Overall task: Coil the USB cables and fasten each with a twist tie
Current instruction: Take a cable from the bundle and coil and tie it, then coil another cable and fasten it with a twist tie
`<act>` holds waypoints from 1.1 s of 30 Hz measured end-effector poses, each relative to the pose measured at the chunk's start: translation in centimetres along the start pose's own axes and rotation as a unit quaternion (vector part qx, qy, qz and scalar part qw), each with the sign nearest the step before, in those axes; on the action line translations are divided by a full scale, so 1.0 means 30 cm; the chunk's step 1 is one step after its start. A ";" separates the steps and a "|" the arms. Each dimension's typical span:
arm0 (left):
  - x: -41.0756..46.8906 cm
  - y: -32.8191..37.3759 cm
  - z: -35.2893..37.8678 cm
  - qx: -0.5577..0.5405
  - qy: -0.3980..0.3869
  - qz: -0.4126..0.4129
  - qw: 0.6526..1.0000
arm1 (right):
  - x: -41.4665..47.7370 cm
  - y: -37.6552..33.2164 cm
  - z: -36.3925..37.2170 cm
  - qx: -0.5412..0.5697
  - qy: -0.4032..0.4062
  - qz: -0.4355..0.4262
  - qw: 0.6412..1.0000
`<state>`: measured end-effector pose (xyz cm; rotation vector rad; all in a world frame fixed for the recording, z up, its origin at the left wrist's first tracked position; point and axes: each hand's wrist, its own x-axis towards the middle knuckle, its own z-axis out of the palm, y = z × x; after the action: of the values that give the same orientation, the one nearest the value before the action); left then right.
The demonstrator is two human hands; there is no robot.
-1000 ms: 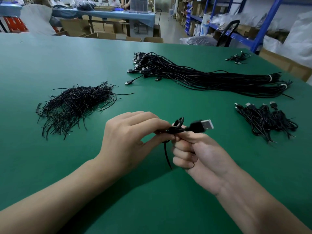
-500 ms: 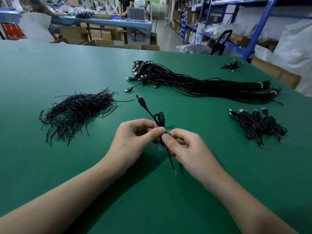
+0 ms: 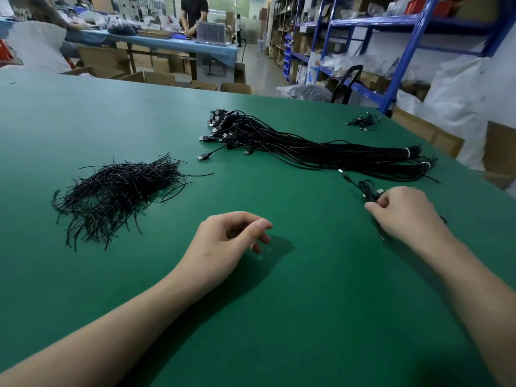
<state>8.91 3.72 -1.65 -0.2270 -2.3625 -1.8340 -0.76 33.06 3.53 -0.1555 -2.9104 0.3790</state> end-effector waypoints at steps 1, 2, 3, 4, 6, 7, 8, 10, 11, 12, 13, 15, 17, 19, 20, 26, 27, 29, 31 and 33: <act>0.000 -0.001 0.000 0.003 -0.001 0.001 1.000 | 0.019 0.028 -0.007 -0.020 -0.002 0.017 1.000; 0.001 -0.002 0.001 0.006 -0.002 0.002 1.000 | 0.033 0.050 -0.013 -0.036 -0.004 0.031 0.999; 0.001 -0.003 0.002 0.007 -0.004 0.004 1.000 | 0.042 0.065 -0.017 -0.050 -0.008 0.042 0.998; 0.001 -0.005 0.002 0.008 -0.006 0.007 1.000 | 0.046 0.073 -0.022 -0.062 -0.013 0.048 0.997; 0.001 -0.009 0.003 0.003 -0.009 0.010 1.000 | 0.042 0.079 -0.027 -0.070 -0.016 0.053 0.996; 0.002 -0.010 0.003 0.001 -0.010 0.012 1.000 | 0.034 0.075 -0.028 -0.076 -0.009 0.057 0.995; 0.003 -0.012 0.003 0.000 -0.011 0.014 1.000 | 0.025 0.068 -0.027 -0.090 0.005 0.059 0.994; 0.005 -0.016 0.003 0.000 -0.013 0.017 1.000 | -0.001 0.049 -0.020 -0.128 0.056 0.039 0.989; 0.007 -0.017 0.003 -0.001 -0.014 0.018 1.000 | -0.012 0.035 -0.012 -0.137 0.086 0.012 0.987; 0.008 -0.018 0.004 -0.003 -0.015 0.018 1.000 | -0.022 0.019 -0.001 -0.139 0.111 -0.023 0.984; 0.008 -0.019 0.004 -0.004 -0.017 0.018 1.000 | -0.030 0.003 0.013 -0.145 0.126 -0.059 0.980; 0.010 -0.020 0.004 -0.002 -0.019 0.019 1.000 | -0.033 -0.024 0.043 -0.178 0.118 -0.121 0.969; 0.010 -0.020 0.005 0.002 -0.020 0.019 1.000 | -0.028 -0.043 0.072 -0.215 0.066 -0.149 0.963; 0.009 -0.020 0.006 0.010 -0.022 0.021 0.999 | -0.019 -0.054 0.091 -0.247 0.009 -0.144 0.958; 0.008 -0.020 0.007 0.015 -0.023 0.023 0.999 | -0.014 -0.053 0.097 -0.258 -0.004 -0.137 0.956; 0.022 -0.018 0.003 0.034 -0.004 0.022 0.999 | 0.016 -0.046 0.071 -0.303 -0.004 -0.072 0.950; 0.034 -0.017 -0.001 0.041 0.001 0.018 0.999 | 0.017 -0.052 0.063 -0.301 -0.015 -0.063 0.951; 0.077 -0.013 -0.021 0.073 0.016 0.017 0.997 | 0.018 -0.073 0.061 -0.292 -0.018 -0.071 0.954; 0.143 -0.005 -0.056 0.103 0.043 0.023 0.994 | 0.016 -0.118 0.081 -0.248 -0.006 -0.114 0.962; 0.227 0.000 -0.102 0.146 0.086 0.028 0.985 | 0.002 -0.189 0.113 -0.173 -0.005 -0.168 0.971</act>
<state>2.31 0.98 0.50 -0.0953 -2.4346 -1.3966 -1.98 26.81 1.83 0.2864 -2.9103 -0.1843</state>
